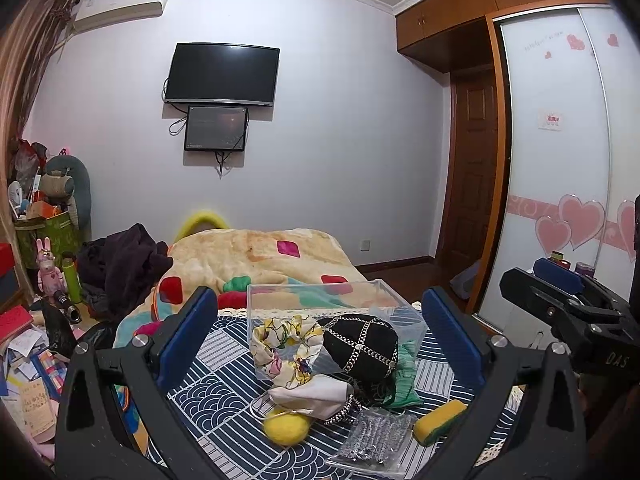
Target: Organize soft objects
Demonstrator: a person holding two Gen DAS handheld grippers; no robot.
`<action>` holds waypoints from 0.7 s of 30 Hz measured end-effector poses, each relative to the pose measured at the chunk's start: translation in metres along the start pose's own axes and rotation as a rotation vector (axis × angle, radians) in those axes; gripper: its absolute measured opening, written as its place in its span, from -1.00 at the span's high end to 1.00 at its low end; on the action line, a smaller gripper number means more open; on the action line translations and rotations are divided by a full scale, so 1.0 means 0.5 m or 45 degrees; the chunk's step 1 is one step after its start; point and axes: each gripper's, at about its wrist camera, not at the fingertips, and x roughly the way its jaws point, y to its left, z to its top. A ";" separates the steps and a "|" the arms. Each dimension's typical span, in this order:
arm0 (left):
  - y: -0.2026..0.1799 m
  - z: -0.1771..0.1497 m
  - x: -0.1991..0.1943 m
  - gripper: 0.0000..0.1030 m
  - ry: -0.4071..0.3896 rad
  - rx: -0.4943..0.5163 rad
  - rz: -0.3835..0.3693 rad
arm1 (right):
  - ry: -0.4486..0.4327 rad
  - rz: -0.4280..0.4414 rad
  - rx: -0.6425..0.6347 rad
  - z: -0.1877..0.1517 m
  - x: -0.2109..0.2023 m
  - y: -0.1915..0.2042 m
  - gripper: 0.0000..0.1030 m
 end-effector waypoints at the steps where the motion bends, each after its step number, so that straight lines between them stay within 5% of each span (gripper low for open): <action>1: 0.000 0.000 0.000 -1.00 0.001 0.003 0.001 | 0.001 0.002 0.001 0.000 0.000 -0.001 -1.00; 21: 0.005 0.005 -0.006 -1.00 -0.010 -0.003 0.004 | -0.003 0.003 0.006 0.000 -0.002 0.001 -1.00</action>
